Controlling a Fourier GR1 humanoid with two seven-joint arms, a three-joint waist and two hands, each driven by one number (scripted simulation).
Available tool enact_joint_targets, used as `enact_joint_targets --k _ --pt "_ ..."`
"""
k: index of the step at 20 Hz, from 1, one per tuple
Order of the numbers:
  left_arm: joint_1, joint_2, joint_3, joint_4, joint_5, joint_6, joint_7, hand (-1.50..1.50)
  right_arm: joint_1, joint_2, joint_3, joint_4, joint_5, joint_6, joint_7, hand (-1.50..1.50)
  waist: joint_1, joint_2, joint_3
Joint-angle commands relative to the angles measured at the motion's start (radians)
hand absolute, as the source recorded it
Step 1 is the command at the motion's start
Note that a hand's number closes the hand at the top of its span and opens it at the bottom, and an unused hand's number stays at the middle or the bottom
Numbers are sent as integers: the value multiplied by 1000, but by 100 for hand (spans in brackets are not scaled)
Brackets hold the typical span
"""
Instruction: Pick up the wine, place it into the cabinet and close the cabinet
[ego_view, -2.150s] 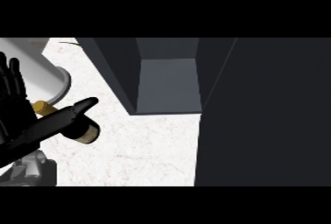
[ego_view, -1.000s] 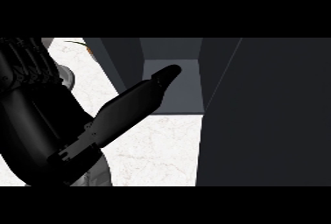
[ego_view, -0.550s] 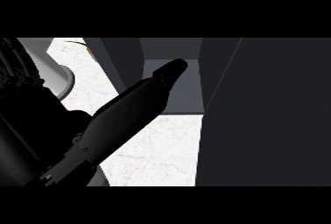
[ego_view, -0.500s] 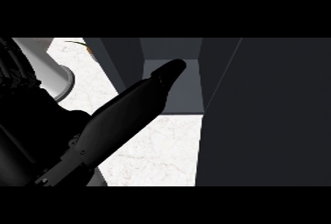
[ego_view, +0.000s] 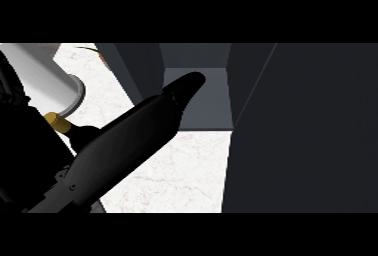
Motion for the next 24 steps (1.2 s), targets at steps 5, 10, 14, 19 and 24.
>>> enact_joint_targets --k 5,10,14,19,24 --pt "6 0 78 -50 47 -96 64 -150 -56 -5 14 -115 62 -80 123 -150 4 0 -1" --pt "60 0 130 -54 127 -129 -1 -150 -33 2 -11 -16 43 -54 50 -150 5 3 0" --pt "111 8 166 -87 183 -136 -34 -150 -52 7 25 -52 98 -75 88 -150 6 2 -1" --pt "174 0 182 3 238 -50 -121 -150 -9 -8 -39 -85 76 -57 65 -150 -1 4 0" --pt "219 4 263 61 335 -3 -207 -150 23 -27 -122 -49 16 -13 16 -150 -2 5 0"
